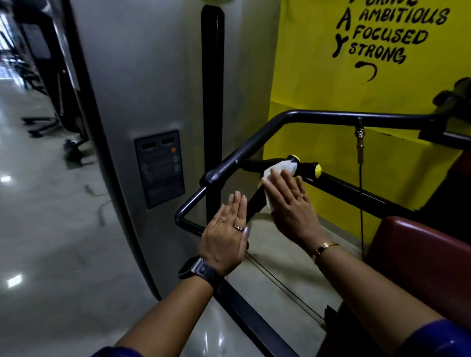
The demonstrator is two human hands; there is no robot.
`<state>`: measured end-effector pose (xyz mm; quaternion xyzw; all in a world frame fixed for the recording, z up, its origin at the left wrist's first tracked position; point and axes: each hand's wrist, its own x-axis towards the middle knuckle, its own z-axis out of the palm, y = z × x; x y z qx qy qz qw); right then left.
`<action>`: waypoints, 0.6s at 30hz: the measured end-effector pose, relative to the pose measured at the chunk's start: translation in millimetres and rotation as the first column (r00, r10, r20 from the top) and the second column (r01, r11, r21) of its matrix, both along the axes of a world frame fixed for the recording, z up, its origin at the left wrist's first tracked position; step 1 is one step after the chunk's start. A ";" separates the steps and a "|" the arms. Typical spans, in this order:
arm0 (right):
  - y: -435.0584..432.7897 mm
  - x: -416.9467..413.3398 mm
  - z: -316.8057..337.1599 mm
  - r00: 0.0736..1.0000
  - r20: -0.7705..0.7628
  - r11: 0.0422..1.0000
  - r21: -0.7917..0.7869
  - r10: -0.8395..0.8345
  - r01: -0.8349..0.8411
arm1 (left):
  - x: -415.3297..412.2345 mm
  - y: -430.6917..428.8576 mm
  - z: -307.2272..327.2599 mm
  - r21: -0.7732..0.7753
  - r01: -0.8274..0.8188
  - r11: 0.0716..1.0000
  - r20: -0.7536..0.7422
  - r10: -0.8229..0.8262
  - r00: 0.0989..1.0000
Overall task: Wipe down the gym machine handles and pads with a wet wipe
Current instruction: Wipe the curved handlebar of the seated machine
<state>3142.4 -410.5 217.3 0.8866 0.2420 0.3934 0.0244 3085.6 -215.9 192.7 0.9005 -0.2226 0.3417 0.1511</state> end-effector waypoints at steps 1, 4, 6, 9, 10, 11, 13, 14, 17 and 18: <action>2.3 5.3 8.0 1.000 -0.012 0.999 0.042 -0.003 0.003 | -1.2 -0.5 0.0 0.005 -0.004 1.000 -0.016 0.004 1.000; 16.5 12.0 23.7 1.000 -0.013 0.995 0.093 0.024 -0.022 | -0.4 -5.5 3.7 -0.014 -0.048 0.999 -0.032 0.048 0.998; 26.5 4.3 17.4 0.996 0.012 0.995 0.042 0.090 -0.090 | 1.5 -12.0 9.5 -0.036 -0.121 0.992 -0.056 0.119 0.991; 19.6 -6.6 -6.2 0.980 0.041 0.979 -0.068 0.196 -0.193 | 3.8 -26.2 21.5 -0.023 -0.179 0.984 -0.091 0.176 0.980; 12.4 -7.7 -13.0 0.979 0.043 0.977 -0.077 0.201 -0.198 | 4.4 -27.7 22.6 0.012 -0.167 0.986 -0.080 0.167 0.983; 4.5 -6.7 -16.4 0.980 0.045 0.979 -0.083 0.192 -0.188 | 5.4 -26.8 22.0 0.056 -0.152 0.987 -0.060 0.155 0.986; -9.6 -0.6 -15.1 0.989 0.028 0.987 -0.068 0.148 -0.146 | 7.7 -24.5 17.3 0.103 -0.137 0.985 -0.034 0.141 0.989; -13.5 3.9 -9.6 0.993 0.008 0.992 -0.034 0.120 -0.120 | 8.1 -23.9 15.2 0.097 -0.135 0.986 -0.034 0.138 0.990; -12.4 17.2 20.8 0.999 -0.021 0.994 0.097 0.043 -0.041 | 7.0 -25.5 12.4 0.064 -0.160 0.985 -0.076 0.165 0.983; -8.1 20.7 31.2 0.999 -0.030 0.994 0.105 0.026 -0.023 | 6.9 -26.4 12.7 0.056 -0.169 0.984 -0.089 0.173 0.981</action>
